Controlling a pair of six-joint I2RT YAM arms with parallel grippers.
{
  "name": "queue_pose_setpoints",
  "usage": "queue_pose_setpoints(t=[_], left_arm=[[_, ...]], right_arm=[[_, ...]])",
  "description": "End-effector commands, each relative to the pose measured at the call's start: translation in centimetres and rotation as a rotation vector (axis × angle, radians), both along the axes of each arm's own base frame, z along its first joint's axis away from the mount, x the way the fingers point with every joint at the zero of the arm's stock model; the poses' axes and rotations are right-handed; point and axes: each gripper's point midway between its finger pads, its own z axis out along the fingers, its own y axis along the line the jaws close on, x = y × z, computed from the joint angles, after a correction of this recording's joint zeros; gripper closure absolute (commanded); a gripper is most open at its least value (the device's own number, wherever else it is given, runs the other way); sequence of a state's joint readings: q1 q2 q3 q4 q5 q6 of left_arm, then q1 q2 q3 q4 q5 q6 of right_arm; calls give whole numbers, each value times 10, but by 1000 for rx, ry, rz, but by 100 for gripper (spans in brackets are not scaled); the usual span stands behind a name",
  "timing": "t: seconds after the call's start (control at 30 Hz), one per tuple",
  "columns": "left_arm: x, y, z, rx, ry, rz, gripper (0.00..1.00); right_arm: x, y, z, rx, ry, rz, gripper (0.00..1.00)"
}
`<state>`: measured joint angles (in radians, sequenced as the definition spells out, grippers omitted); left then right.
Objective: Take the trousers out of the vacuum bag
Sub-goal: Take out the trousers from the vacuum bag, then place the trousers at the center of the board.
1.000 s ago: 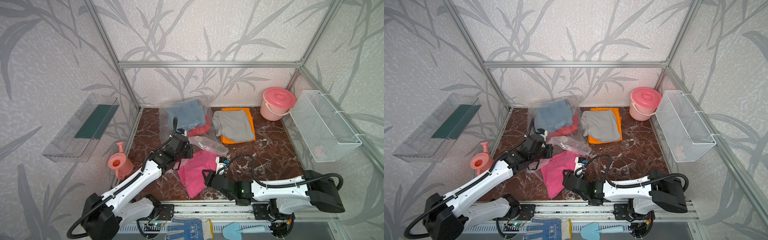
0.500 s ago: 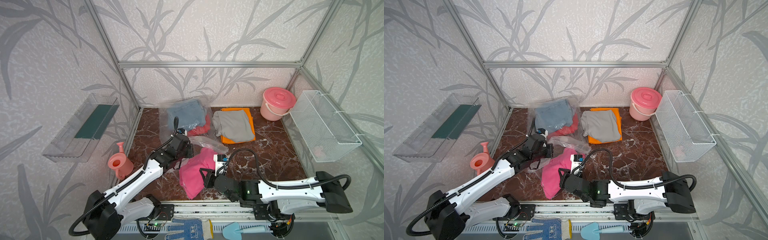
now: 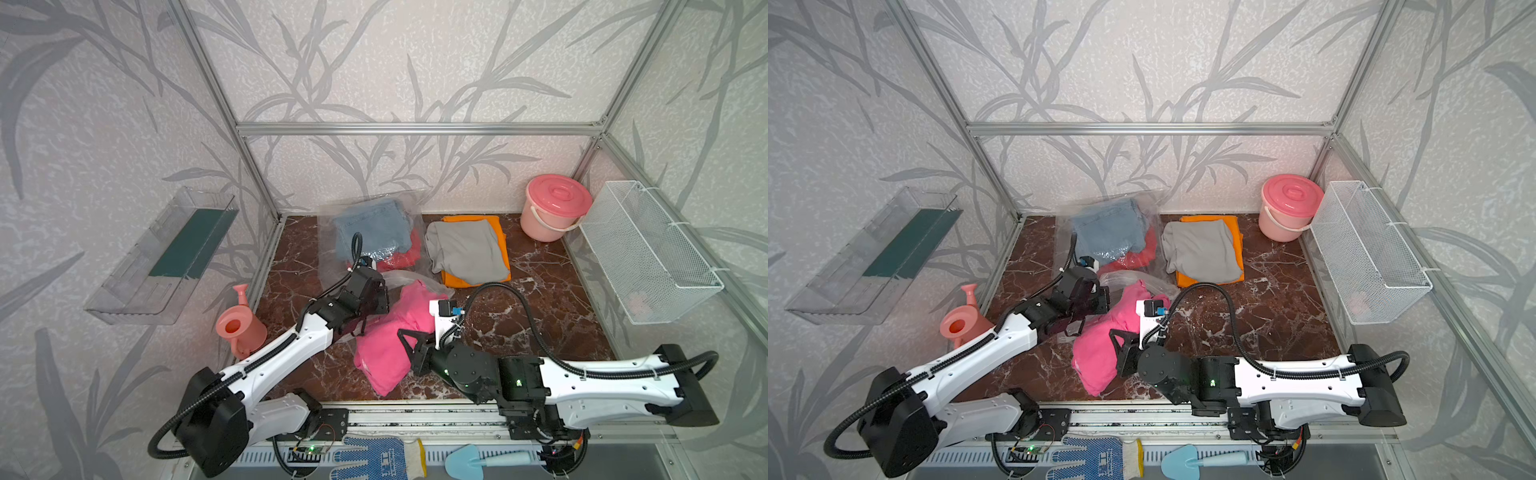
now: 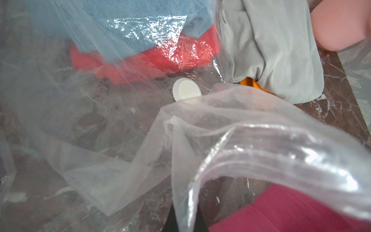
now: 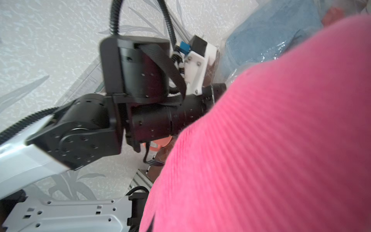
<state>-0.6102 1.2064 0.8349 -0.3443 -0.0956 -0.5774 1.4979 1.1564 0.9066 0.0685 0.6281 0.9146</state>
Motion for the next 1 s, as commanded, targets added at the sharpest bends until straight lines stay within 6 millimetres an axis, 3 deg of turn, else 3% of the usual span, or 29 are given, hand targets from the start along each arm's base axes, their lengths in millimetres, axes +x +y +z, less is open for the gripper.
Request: queue_pose_setpoints(t=[0.0,0.27,0.53,0.73,0.87,0.97], left_arm=[[8,4,1,14,-25,27,100],[10,5,-17,45,6,35,100],[6,8,-30,56,25,39,100],[2,12,-40,65,43,45,100],[-1,13,-40,63,49,44,100],[-4,15,-35,59,40,48,100]], right_arm=[[1,-14,74,169,-82,-30,100],[11,-56,131,175,-230,-92,100],[55,-95,162,97,-281,-129,100],[75,-119,197,94,-349,-164,100],[103,-143,197,96,-329,-238,100],[124,-158,183,92,-278,-277,100]])
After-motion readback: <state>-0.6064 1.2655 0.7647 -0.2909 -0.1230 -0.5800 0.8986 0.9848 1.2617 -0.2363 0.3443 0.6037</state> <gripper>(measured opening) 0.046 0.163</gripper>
